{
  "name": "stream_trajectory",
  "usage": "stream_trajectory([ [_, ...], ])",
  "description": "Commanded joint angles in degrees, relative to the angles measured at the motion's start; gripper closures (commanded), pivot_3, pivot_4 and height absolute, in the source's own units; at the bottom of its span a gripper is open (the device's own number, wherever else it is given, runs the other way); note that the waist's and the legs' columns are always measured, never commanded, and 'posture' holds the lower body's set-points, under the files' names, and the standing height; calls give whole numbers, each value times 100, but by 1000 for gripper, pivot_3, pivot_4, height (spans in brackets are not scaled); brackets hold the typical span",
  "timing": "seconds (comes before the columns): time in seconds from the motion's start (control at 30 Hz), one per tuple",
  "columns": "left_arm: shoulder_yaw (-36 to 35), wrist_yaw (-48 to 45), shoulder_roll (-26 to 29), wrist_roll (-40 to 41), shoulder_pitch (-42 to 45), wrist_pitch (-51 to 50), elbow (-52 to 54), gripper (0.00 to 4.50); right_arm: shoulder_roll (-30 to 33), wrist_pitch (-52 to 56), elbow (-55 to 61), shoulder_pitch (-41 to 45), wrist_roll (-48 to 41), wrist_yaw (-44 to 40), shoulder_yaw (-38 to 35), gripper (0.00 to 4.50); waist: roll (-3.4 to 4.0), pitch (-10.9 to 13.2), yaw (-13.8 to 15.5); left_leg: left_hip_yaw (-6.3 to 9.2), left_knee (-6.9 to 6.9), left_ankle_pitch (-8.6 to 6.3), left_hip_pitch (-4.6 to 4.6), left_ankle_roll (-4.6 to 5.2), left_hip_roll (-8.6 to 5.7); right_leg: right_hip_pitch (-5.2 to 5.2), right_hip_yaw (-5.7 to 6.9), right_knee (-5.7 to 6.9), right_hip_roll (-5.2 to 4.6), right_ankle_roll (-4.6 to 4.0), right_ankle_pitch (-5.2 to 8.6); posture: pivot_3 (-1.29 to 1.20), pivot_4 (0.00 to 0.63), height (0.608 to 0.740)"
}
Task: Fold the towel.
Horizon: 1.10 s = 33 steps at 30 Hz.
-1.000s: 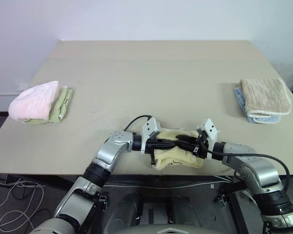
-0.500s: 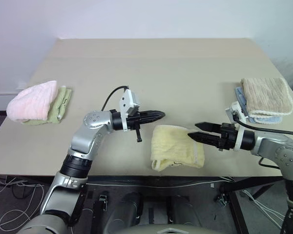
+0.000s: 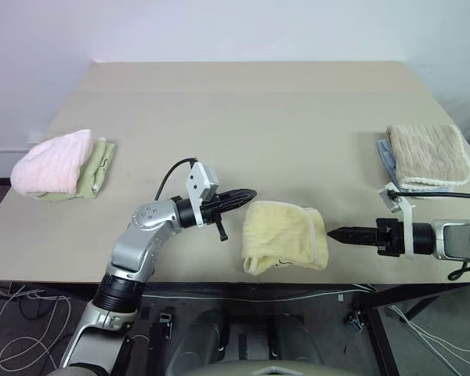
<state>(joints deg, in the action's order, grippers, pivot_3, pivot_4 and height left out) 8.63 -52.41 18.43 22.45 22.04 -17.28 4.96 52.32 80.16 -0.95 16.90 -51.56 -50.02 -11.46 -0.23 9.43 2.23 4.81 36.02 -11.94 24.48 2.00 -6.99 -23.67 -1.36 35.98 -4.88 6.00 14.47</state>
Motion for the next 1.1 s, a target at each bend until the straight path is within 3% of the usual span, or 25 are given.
stream_trajectory([
  [0.03, 36, 21, -21, 45, 28, 21, 330, 4500, -353, 367, 4, 178, -293, 170, -265, 40, 0, 0, -5, -1, 0, 0, 0, 0, 0, 0, -1, 0, 0, 0, 0, 0, 150, 740],
  [0.37, 138, 105, -5, -28, 179, -74, 376, 4500, -1550, 853, 37, 486, -280, 895, -384, 40, -1, -1, -122, -1, 1, 0, -5, -1, 1, 1, -3, 3, 4, 1, -1, 0, 150, 740],
  [0.53, 151, 137, -28, -45, 198, -66, 364, 4500, -1709, 846, 221, 438, -208, 954, -179, 40, -1, -1, -209, 0, -3, 0, -7, 0, 2, 0, -3, 5, 7, 15, -8, 0, 150, 740],
  [0.7, 201, 162, -4, -139, 120, 18, 344, 4500, -1631, 520, 172, 422, -40, 895, -129, 1225, 0, -1, -210, -1, -5, 0, -7, 0, 5, -1, -3, 5, 10, 15, -9, 0, 150, 740],
  [1.0, 102, 159, -7, -145, 200, 88, 158, 4500, -1591, 508, 207, 682, -274, 737, -238, 4350, 0, -1, -152, -1, -3, -1, -3, -1, 4, -1, -3, 2, 8, 15, -9, 0, 150, 740],
  [1.1, 114, 136, -13, -183, 250, 167, 45, 4500, -1571, 570, 318, 726, -403, 716, -335, 4487, 0, -1, -151, 0, -4, -1, -3, -1, 4, -2, -2, 2, 7, 15, -8, 0, 150, 740],
])
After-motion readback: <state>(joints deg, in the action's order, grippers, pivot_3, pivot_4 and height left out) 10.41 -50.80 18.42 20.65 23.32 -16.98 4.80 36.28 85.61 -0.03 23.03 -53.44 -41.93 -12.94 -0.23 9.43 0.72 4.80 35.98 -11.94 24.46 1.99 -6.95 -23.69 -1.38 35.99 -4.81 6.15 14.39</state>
